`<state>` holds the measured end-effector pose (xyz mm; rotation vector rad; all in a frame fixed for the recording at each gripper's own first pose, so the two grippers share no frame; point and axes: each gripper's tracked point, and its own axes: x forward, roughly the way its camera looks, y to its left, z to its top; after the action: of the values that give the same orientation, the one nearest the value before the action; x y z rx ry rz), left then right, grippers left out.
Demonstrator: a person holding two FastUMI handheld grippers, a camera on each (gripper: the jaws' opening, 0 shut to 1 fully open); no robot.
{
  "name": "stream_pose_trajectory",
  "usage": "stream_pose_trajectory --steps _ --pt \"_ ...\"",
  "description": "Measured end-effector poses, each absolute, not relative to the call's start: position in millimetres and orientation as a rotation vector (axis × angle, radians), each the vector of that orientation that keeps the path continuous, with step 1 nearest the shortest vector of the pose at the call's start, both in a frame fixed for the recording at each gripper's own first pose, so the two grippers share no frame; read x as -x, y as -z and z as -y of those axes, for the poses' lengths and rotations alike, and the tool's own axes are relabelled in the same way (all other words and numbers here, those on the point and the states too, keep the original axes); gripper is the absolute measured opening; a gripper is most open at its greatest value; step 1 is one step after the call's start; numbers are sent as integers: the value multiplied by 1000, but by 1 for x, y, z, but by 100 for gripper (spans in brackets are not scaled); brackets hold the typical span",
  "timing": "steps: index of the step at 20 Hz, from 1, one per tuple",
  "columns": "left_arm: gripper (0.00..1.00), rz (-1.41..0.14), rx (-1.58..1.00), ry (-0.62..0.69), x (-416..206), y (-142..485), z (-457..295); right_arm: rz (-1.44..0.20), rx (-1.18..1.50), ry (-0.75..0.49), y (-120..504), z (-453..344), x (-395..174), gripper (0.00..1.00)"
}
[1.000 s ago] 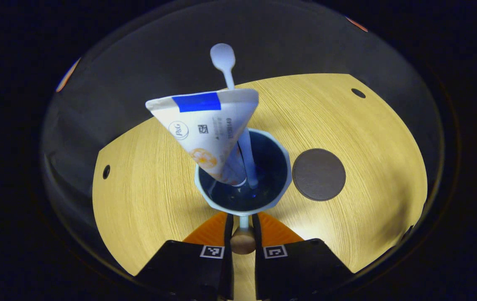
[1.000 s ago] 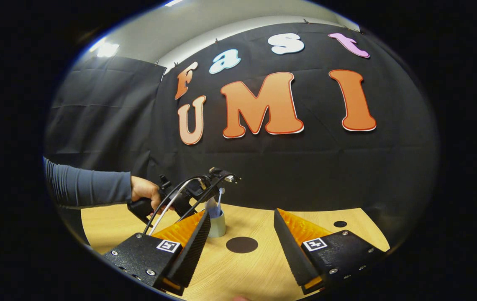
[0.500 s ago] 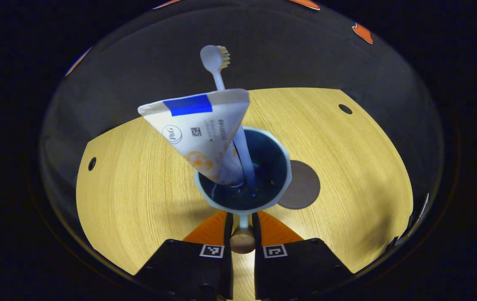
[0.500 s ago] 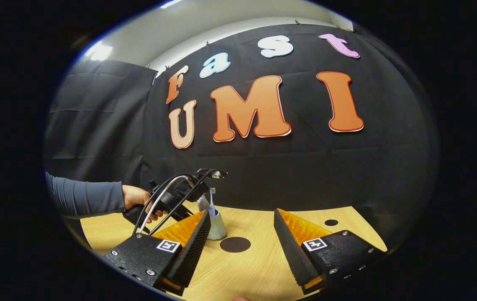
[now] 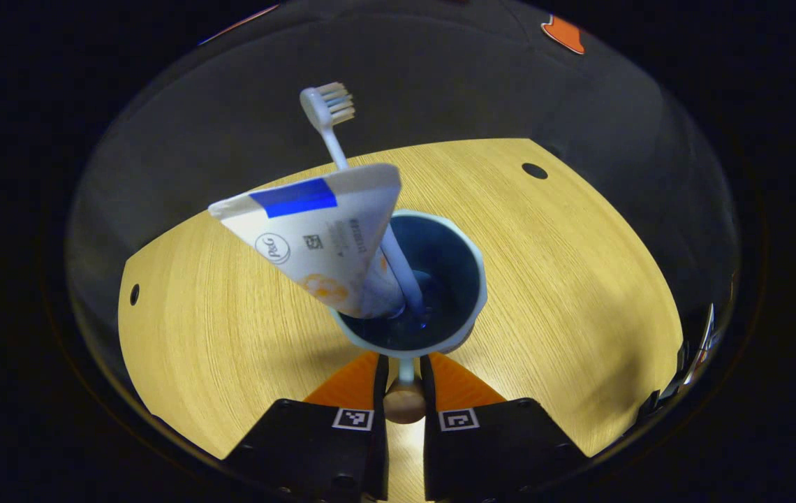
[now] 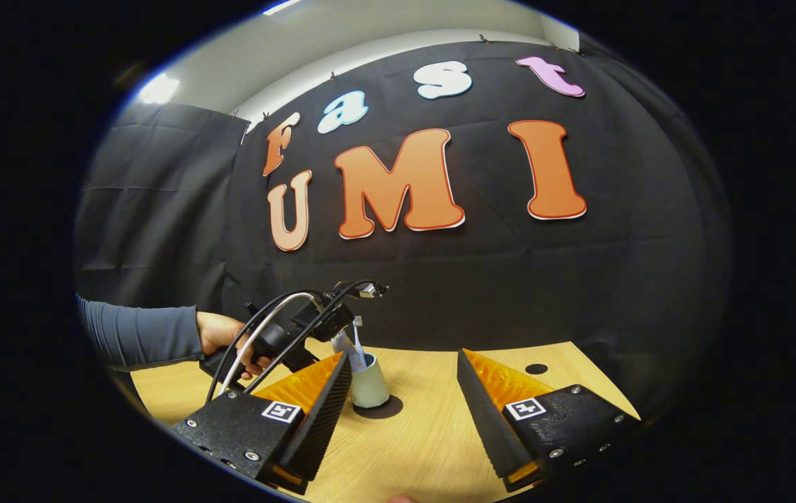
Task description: Put the toothbrush and toothpaste on the desktop into the cup, then pick up the cup and place it on the coaster on the desktop.
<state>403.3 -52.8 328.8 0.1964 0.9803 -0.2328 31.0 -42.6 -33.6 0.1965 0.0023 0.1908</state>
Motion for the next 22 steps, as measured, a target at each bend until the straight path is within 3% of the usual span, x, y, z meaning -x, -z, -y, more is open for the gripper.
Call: stream_pose_trajectory --steps 2,4,5,7,10,22 --pt "20 -985 -211 224 -404 -336 53 -13 -202 -177 38 48 -31 91" --pt "27 -906 -249 236 -412 -361 50 -21 -211 -163 39 52 -30 91" --pt "35 -882 -259 241 -413 -370 48 -21 -217 -162 39 54 -29 91" --pt "72 -825 -275 244 -413 -399 45 -21 -225 -144 37 55 -31 91" --pt "100 -711 -288 209 -401 -431 42 -27 -246 -121 35 58 -29 91" --pt "100 -69 -135 59 -336 -555 7 52 -155 -81 -6 39 -6 91"
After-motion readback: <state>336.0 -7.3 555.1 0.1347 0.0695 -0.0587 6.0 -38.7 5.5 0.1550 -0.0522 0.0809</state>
